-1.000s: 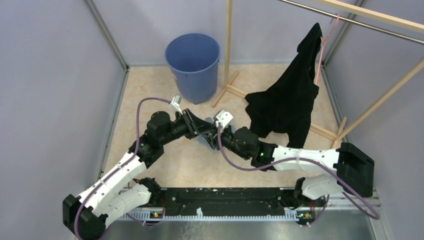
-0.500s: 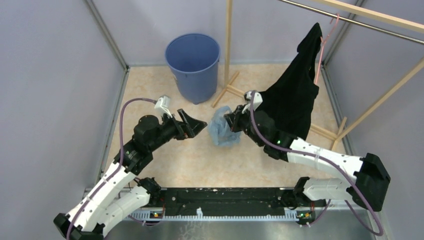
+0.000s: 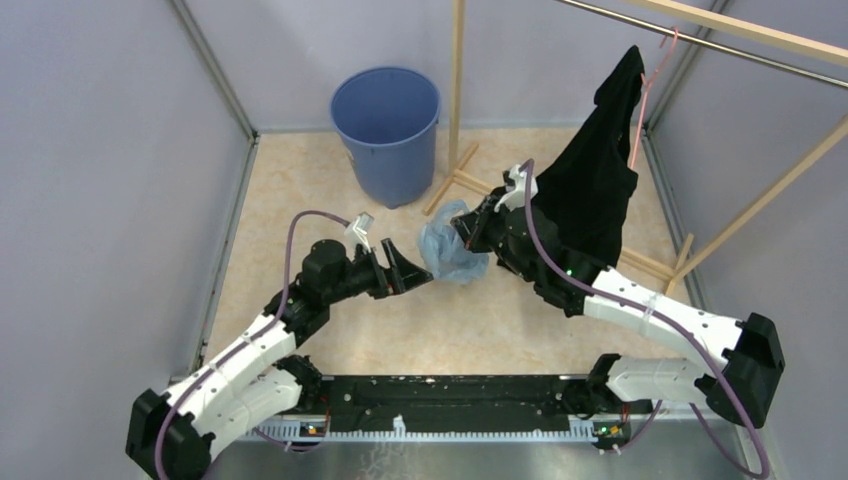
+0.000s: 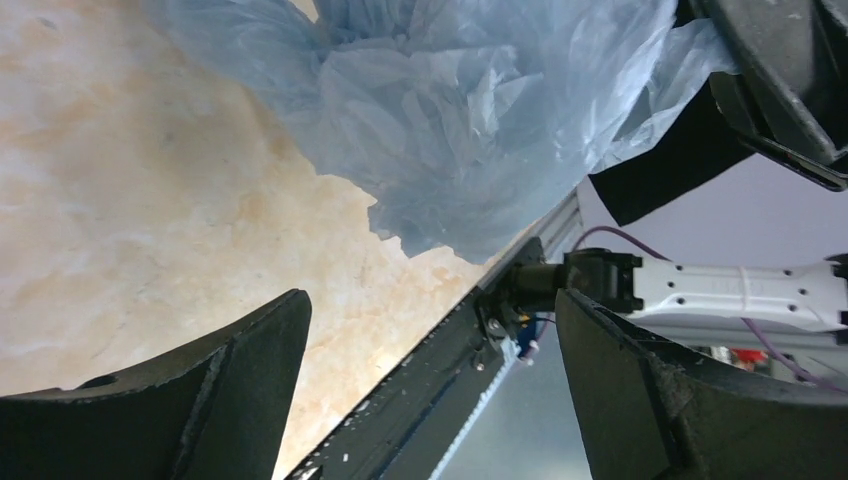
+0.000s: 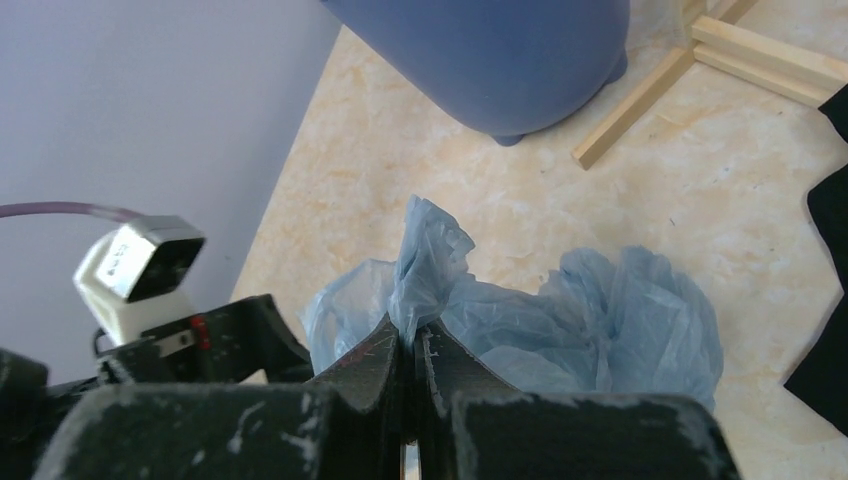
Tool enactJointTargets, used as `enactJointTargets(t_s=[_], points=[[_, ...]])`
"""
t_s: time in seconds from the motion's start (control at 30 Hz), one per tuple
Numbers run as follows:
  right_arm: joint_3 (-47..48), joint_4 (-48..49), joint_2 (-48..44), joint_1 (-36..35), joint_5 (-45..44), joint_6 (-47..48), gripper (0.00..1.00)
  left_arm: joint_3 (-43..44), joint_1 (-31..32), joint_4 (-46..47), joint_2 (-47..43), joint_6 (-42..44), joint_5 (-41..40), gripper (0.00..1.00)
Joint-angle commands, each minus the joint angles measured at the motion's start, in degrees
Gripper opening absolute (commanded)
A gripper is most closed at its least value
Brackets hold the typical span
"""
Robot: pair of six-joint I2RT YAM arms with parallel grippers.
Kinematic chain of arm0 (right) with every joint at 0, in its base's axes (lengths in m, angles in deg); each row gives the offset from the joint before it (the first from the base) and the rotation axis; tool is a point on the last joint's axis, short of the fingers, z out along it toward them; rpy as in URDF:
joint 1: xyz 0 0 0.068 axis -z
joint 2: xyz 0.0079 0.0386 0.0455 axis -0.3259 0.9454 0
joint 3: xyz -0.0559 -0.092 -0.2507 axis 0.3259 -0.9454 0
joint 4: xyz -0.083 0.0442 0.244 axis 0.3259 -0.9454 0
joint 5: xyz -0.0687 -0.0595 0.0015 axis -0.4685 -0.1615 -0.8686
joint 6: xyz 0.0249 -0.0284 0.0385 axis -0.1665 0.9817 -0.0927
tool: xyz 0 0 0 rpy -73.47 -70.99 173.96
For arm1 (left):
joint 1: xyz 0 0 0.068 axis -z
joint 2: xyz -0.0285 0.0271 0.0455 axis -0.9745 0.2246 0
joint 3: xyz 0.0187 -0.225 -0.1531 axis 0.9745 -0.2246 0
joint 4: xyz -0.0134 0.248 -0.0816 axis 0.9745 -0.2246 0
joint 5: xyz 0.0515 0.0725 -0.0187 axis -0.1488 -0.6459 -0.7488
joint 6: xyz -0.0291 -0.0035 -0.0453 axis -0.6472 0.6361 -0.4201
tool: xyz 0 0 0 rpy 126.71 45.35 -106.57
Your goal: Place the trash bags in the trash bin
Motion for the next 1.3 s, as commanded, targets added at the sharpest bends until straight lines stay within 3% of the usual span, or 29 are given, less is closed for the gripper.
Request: enactJointTargets(t_s=[0.0,0.17,0.23,0.37,0.67,0.83,0.97,1.07,1.27], points=[[1.04,1.23,-2.11,0.16,1.72,-0.23,0.0,-0.89,-0.1,16.67,4.48,-3.33,9.44,0.98],[1.09,1.33,-2.51,0.09,4.62,1.71,0.0,1.77,-0.05,16.71,9.76,-0.6,7.19,0.98],[1.19,0.71,-3.13,0.15,5.46,2.68,0.0,3.5,-0.05,13.75,11.51,1.92,3.86,0.92],[0.77,-2.71,-6.04,0.15,3.88,6.4,0.0,6.45,-0.2,7.39,13.06,5.73,-3.49,0.56],[-3.84,-10.84,-15.58,0.15,-4.11,20.34,0.0,9.39,-1.73,-5.54,7.33,14.75,-13.46,0.2],[-3.29,-14.87,-18.65,0.12,-9.03,25.29,0.0,12.0,-2.31,-9.21,5.6,18.17,-12.24,0.06],[-2.07,-16.42,-20.49,0.15,-10.58,29.32,0.0,15.91,-2.69,-14.13,7.33,22.04,-16.61,0.01],[-2.06,-18.44,-22.3,0.15,-13.63,30.35,0.0,18.64,-3.45,-16.61,9.96,22.93,-15.61,0.0],[-4.13,-21.9,-27.44,0.12,-16.36,26.18,0.0,20.2,-4.43,-17.75,13.46,24.49,-14.58,0.0]])
